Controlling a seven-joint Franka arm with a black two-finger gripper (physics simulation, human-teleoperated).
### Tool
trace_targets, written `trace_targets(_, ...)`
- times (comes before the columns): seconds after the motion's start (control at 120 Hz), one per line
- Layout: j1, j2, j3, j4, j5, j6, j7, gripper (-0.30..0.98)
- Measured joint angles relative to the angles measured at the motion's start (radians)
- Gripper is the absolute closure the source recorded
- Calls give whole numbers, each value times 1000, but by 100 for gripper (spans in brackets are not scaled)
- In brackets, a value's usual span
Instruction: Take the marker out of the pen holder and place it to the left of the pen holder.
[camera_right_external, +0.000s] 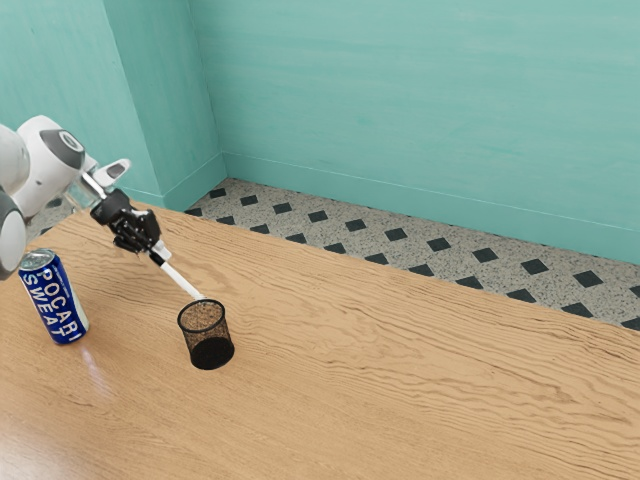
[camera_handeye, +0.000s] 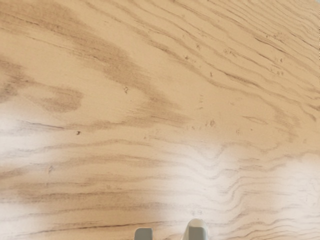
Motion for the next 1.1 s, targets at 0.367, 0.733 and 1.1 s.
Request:
trace_targets(0.367,63,54,-33,77,8,-16,87,35)
trace_targets(0.733,-340,-534,-158,15,665,-174,-159,6)
trace_targets(1.1,-294,-539,-164,25,780,-249,-381,1)
